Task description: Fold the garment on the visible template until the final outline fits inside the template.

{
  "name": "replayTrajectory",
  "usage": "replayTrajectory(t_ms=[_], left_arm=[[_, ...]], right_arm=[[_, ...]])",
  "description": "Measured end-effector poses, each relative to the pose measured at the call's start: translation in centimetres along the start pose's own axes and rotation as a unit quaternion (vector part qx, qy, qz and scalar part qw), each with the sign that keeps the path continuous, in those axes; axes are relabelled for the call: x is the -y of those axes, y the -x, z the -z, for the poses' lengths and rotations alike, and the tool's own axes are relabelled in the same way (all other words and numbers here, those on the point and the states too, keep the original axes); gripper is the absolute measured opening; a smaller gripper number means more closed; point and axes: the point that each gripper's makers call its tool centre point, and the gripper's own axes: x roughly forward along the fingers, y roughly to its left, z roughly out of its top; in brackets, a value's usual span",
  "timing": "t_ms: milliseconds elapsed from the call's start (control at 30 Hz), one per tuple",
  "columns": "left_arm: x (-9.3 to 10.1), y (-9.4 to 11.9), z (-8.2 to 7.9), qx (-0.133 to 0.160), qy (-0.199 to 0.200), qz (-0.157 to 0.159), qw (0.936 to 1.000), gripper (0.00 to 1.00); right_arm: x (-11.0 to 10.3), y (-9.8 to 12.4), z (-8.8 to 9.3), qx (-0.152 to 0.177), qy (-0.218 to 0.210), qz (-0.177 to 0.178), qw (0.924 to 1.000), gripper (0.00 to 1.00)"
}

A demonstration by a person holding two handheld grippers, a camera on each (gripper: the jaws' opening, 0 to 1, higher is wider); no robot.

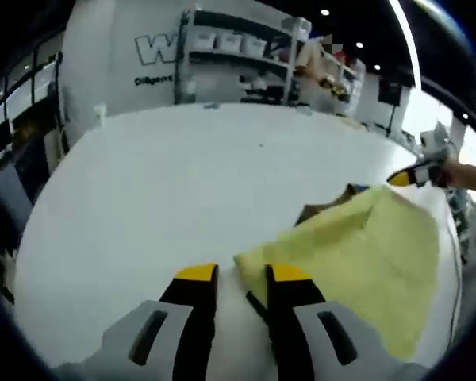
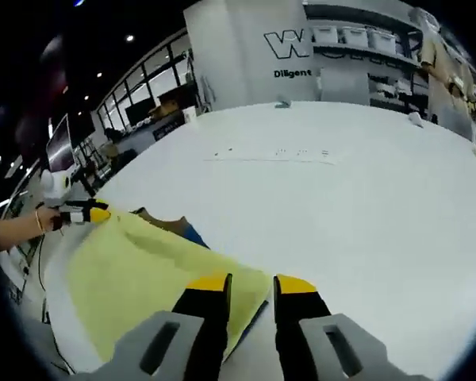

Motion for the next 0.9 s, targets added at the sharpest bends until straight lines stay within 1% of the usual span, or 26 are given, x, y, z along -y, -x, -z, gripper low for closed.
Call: replayTrajectory(t_ms=[100,133,200,267,300,333,367,433,467,500,533,567,600,667,700,733,767,800,833,900], left_arm=[[0.1,0.7,0.1,0.003,0.019,0.000,0.9998,0.16],[0.2,1.1,0.2,0.006,0.019,0.002,0.9998,0.17],[1.4,2.4,0.7,0.007,0.021,0.006,0.9997,0.17],[1.6,2.5,0.9,0.011,0.027,0.008,0.9996,0.18],[2.3,2.9,0.9,0.012,0.030,0.014,0.9994,0.18],[2.5,3.0,1.0,0.011,0.031,0.017,0.9993,0.19],[3.6,3.7,1.4,0.006,0.027,0.026,0.9993,0.20],[4.4,4.3,1.8,0.001,0.018,0.029,0.9994,0.21],[4.9,4.6,2.3,-0.004,0.007,0.029,0.9996,0.21],[5.3,4.8,2.6,-0.010,-0.012,0.029,0.9995,0.21],[5.7,4.9,3.2,-0.023,-0.028,0.031,0.9989,0.21],[5.6,5.1,3.8,-0.035,-0.037,0.028,0.9983,0.21],[5.8,5.2,3.9,-0.033,-0.038,0.026,0.9984,0.22],[6.4,5.8,4.3,-0.031,-0.036,0.025,0.9985,0.22],[6.5,5.9,4.5,-0.032,-0.035,0.028,0.9985,0.22],[6.8,6.1,4.9,-0.034,-0.037,0.036,0.9981,0.23],[6.9,6.2,5.2,-0.038,-0.038,0.037,0.9978,0.24],[7.0,6.5,6.0,-0.054,-0.049,0.038,0.9966,0.24],[6.9,6.7,6.4,-0.061,-0.059,0.035,0.9958,0.24],[7.0,7.1,6.6,-0.059,-0.057,0.035,0.9960,0.23]], right_arm=[[0.0,0.3,0.5,-0.006,-0.001,-0.005,1.0000,0.14],[-0.5,0.7,0.9,-0.008,-0.001,-0.010,0.9999,0.14],[-0.6,0.9,1.2,-0.010,0.005,-0.014,0.9998,0.14],[-0.9,1.4,1.9,-0.015,0.014,-0.017,0.9997,0.14],[-1.2,1.7,2.4,-0.018,0.015,-0.021,0.9995,0.15],[-1.3,1.8,2.6,-0.019,0.016,-0.023,0.9994,0.15],[-1.6,2.1,3.1,-0.023,0.020,-0.029,0.9991,0.15],[-2.3,2.7,4.0,-0.032,0.033,-0.033,0.9984,0.15],[-2.2,2.9,4.4,-0.035,0.036,-0.033,0.9982,0.16],[-2.4,3.1,4.7,-0.037,0.038,-0.035,0.9980,0.16],[-2.7,3.3,5.0,-0.038,0.039,-0.038,0.9978,0.16],[-3.0,3.7,5.3,-0.041,0.040,-0.042,0.9975,0.16],[-3.7,4.1,5.7,-0.042,0.040,-0.045,0.9973,0.15],[-4.1,4.6,6.2,-0.043,0.041,-0.051,0.9969,0.15],[-4.2,4.7,6.3,-0.043,0.042,-0.051,0.9969,0.15],[-4.3,5.0,6.9,-0.045,0.042,-0.053,0.9967,0.15],[-4.4,5.1,7.1,-0.046,0.042,-0.054,0.9966,0.15],[-4.4,5.3,7.4,-0.049,0.038,-0.053,0.9967,0.15],[-4.6,5.7,7.8,-0.048,0.035,-0.052,0.9969,0.16],[-5.0,6.2,8.4,-0.048,0.033,-0.054,0.9969,0.15]])
